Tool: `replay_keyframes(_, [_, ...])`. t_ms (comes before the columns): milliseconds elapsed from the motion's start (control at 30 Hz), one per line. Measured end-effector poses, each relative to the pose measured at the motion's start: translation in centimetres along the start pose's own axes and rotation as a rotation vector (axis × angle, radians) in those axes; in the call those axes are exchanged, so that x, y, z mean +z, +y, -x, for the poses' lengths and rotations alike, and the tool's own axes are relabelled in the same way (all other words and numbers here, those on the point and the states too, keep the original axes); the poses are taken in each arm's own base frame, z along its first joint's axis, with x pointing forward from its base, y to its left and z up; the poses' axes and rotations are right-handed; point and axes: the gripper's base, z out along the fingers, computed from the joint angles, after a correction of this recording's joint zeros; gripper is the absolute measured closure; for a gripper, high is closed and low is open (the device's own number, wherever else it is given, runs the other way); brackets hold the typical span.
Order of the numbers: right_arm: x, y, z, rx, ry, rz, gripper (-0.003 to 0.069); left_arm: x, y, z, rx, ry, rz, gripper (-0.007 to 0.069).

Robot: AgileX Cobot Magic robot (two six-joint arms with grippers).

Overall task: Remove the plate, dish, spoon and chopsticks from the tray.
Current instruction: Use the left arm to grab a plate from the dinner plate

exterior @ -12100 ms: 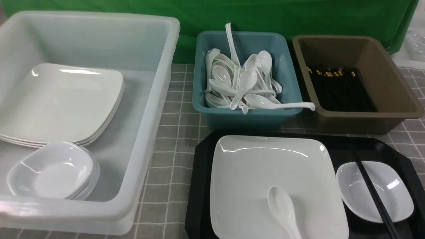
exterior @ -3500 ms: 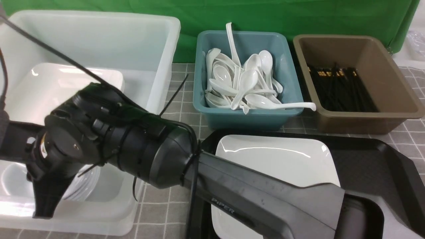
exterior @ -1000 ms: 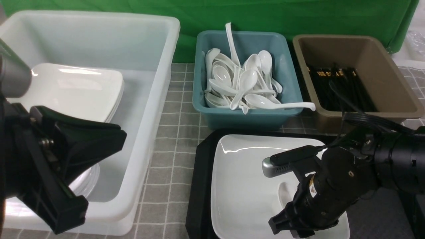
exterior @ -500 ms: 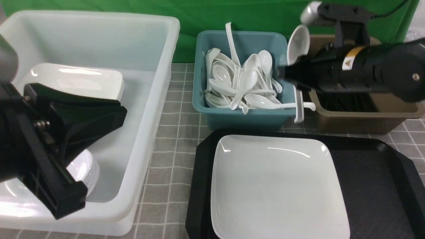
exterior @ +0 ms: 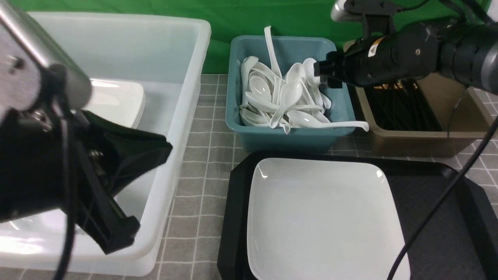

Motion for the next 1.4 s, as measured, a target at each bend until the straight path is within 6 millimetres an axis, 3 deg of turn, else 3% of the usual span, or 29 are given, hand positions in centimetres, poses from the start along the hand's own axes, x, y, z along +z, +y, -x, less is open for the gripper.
replay_keyframes(67, [-1.3, 0.0, -0.1, -0.039, 0.043, -0.004, 0.0342, 0.7, -0.1, -0.1, 0.026, 0.026, -0.022, 0.0604])
replay_keyframes(167, [-7.2, 0.3, -0.8, -0.144, 0.146, 0.000, 0.0531, 2.9, -1.1, -0.4, 0.180, 0.084, -0.105, 0.0604])
replay_keyframes(233, [-11.2, 0.3, -2.5, -0.174, 0.184, 0.007, 0.0609, 4.4, -2.2, -0.7, 0.303, 0.129, -0.172, 0.0604])
replay_keyframes(267, [-11.6, 0.4, -2.7, -0.175, 0.186, 0.008, 0.0612, 4.8, -2.4, -0.8, 0.327, 0.139, -0.185, 0.0604])
replay_keyframes(300, [-13.2, 0.4, -4.0, -0.183, 0.200, 0.012, 0.0623, 5.6, -3.1, -1.0, 0.385, 0.167, -0.218, 0.0604])
replay_keyframes(333, [-16.5, 0.3, -6.5, -0.178, 0.195, 0.018, 0.0628, 7.4, -4.5, -1.6, 0.494, 0.226, -0.279, 0.0604])
replay_keyframes(367, [-17.0, 0.3, -6.5, -0.179, 0.181, 0.020, 0.0628, 7.6, -4.6, -1.7, 0.503, 0.232, -0.285, 0.0604])
replay_keyframes(467, [-21.6, -0.1, -11.3, -0.165, 0.143, 0.030, 0.0628, 11.2, -6.8, -2.8, 0.624, 0.344, -0.391, 0.0604])
replay_keyframes(500, [-21.6, -0.2, -11.8, -0.163, 0.149, 0.030, 0.0628, 11.4, -6.9, -2.8, 0.628, 0.349, -0.395, 0.0604])
replay_keyframes(600, [-25.1, -0.9, -15.8, -0.141, 0.073, 0.034, 0.0623, 14.5, -7.5, -3.1, 0.679, 0.411, -0.438, 0.0601])
replay_keyframes(700, [-27.2, -1.4, -18.3, -0.138, 0.008, 0.039, 0.0618, 16.6, -7.6, -3.7, 0.814, 0.462, -0.489, 0.0565])
replay_keyframes(800, [-29.0, -1.7, -20.0, -0.159, -0.071, 0.044, 0.0613, 17.8, -7.7, -4.6, 0.870, 0.499, -0.517, 0.0482])
replay_keyframes(967, [-30.8, -1.9, -21.3, -0.178, -0.156, 0.048, 0.0606, 18.8, -7.7, -5.3, 0.923, 0.516, -0.516, 0.0351])
replay_keyframes(1067, [-31.9, -2.1, -21.9, -0.211, -0.208, 0.047, 0.0602, 20.2, -7.7, -6.4, 0.980, 0.548, -0.519, 0.0235])
replay_keyframes(1200, [-32.1, -2.1, -22.0, -0.226, -0.214, 0.046, 0.0599, 21.3, -7.8, -7.4, 1.013, 0.572, -0.527, 0.0200])
replay_keyframes(1400, [-32.1, -2.1, -22.1, -0.234, -0.209, 0.045, 0.0589, 22.3, -7.8, -7.7, 1.040, 0.541, -0.504, 0.0230])
